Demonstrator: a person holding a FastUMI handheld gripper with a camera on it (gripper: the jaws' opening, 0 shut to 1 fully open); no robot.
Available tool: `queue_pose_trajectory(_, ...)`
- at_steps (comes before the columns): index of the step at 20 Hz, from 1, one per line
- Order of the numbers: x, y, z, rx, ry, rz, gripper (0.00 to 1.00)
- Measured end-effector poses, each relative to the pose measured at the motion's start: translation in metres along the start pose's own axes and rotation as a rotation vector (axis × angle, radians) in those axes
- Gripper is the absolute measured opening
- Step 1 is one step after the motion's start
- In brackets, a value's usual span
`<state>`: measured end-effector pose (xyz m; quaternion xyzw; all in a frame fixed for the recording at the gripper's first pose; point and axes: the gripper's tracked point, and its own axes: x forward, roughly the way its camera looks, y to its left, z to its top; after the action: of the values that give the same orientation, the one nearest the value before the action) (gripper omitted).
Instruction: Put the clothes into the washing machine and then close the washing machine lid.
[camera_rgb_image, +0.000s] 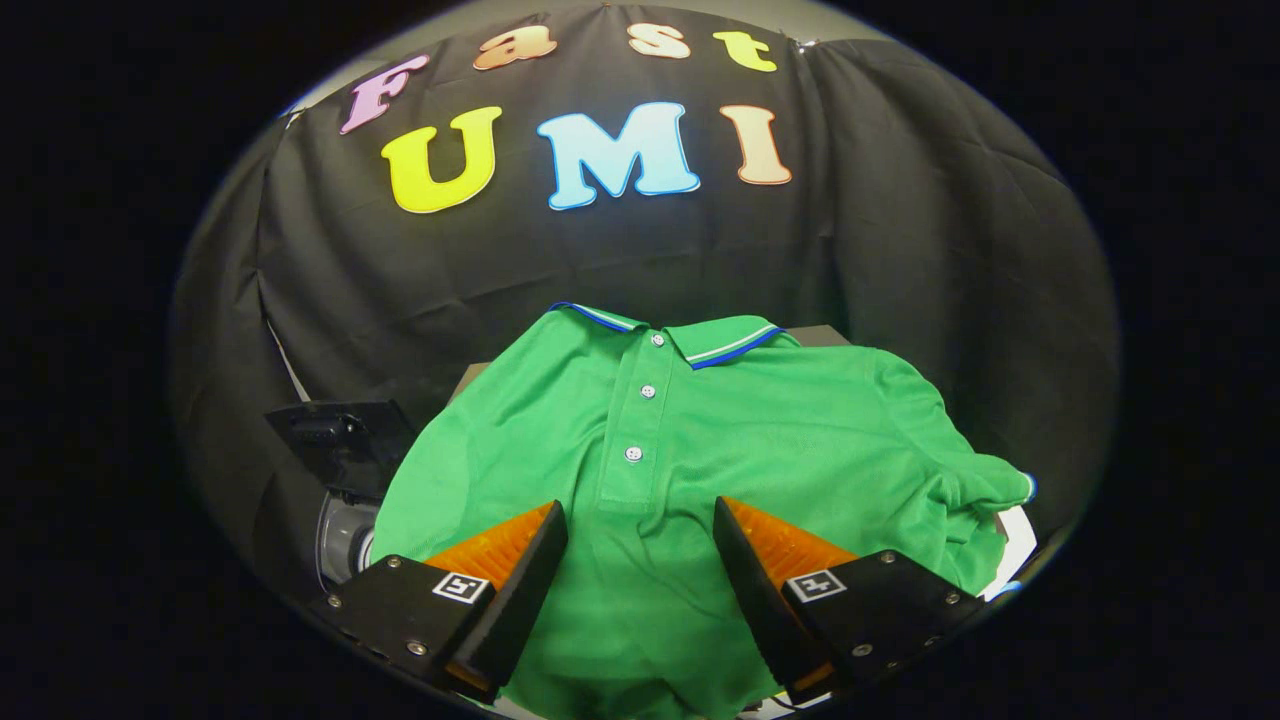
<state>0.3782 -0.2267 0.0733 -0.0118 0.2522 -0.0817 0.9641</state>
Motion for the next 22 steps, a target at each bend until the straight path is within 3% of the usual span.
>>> queue_pose_trajectory(2, -0.002, -0.003, 0.0, -0.016, 0.015, -0.01, 0.91)
queue_pose_trajectory(8, -0.002, -0.019, 0.003, 0.029, 0.01, -0.072, 0.65)
queue_pose_trajectory(10, -0.003, -0.025, 0.004, 0.054, 0.01, -0.079, 0.42)
queue_pose_trajectory(13, -0.002, -0.018, 0.004, -0.028, 0.034, -0.066, 0.09)
queue_pose_trajectory(15, -0.001, -0.02, 0.005, -0.102, 0.054, -0.098, 0.01)
queue_pose_trajectory(22, -0.013, -0.015, 0.021, -0.244, 0.068, -0.154, 0.0)
